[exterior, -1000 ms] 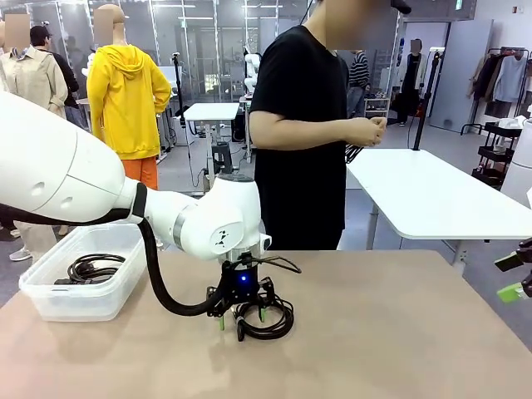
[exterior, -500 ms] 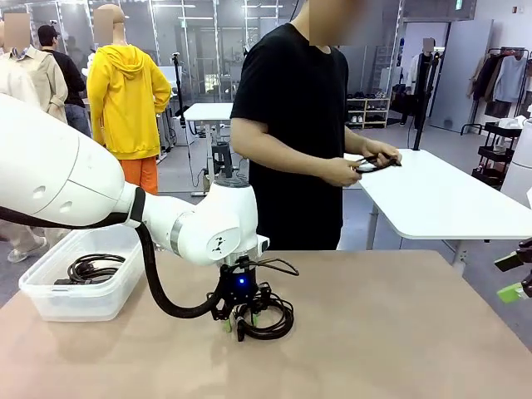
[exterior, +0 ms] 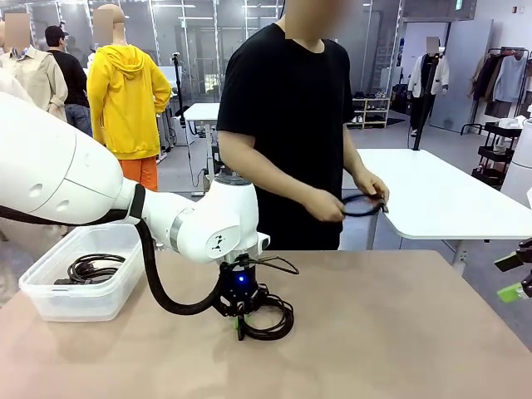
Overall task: Organize and store the cables.
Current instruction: Place the USB Extension Cable into the Organizing box.
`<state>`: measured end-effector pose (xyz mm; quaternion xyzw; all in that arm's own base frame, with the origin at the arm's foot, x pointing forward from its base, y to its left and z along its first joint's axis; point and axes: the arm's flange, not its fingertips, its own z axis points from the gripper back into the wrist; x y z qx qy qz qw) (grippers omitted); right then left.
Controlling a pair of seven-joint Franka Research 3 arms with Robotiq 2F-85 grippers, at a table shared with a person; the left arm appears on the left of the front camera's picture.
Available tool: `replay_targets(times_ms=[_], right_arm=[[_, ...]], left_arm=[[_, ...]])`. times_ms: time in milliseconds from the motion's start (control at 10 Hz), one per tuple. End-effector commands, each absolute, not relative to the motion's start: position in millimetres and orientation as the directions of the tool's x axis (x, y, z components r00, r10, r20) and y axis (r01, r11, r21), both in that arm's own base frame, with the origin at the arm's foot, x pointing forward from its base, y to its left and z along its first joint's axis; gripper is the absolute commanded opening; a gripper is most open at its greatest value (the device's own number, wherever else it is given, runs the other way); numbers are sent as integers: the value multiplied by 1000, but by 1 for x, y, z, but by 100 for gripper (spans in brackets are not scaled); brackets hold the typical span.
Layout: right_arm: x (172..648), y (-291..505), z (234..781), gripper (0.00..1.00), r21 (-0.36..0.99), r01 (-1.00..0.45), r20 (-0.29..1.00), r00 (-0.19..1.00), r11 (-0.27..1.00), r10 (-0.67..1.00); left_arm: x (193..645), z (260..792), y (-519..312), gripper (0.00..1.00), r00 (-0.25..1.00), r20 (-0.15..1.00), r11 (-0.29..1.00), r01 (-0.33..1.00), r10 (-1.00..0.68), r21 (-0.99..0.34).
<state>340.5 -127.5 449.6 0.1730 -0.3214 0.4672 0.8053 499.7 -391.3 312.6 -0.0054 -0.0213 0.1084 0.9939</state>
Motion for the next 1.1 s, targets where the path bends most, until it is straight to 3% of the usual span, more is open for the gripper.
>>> replay_targets(times_ms=[0,400,700,800,1000], right_arm=[[342,-128,450,100,-21,-866,691,348,499,634],[342,-128,450,100,-21,-866,691,348,499,634],[342,-128,450,100,-21,-866,691,348,499,634],[342,-128,450,100,-21,-866,691,348,499,634],[342,-128,450,100,-21,-866,691,348,499,634]], left_arm=[[490,336,-390,0,973,98,977,-212,208,30],[457,419,-364,0,980,181,992,-101,87,69],[446,441,-366,0,971,240,1000,-23,19,13],[454,444,-370,0,976,202,994,-93,81,50],[454,444,-370,0,976,202,994,-93,81,50]])
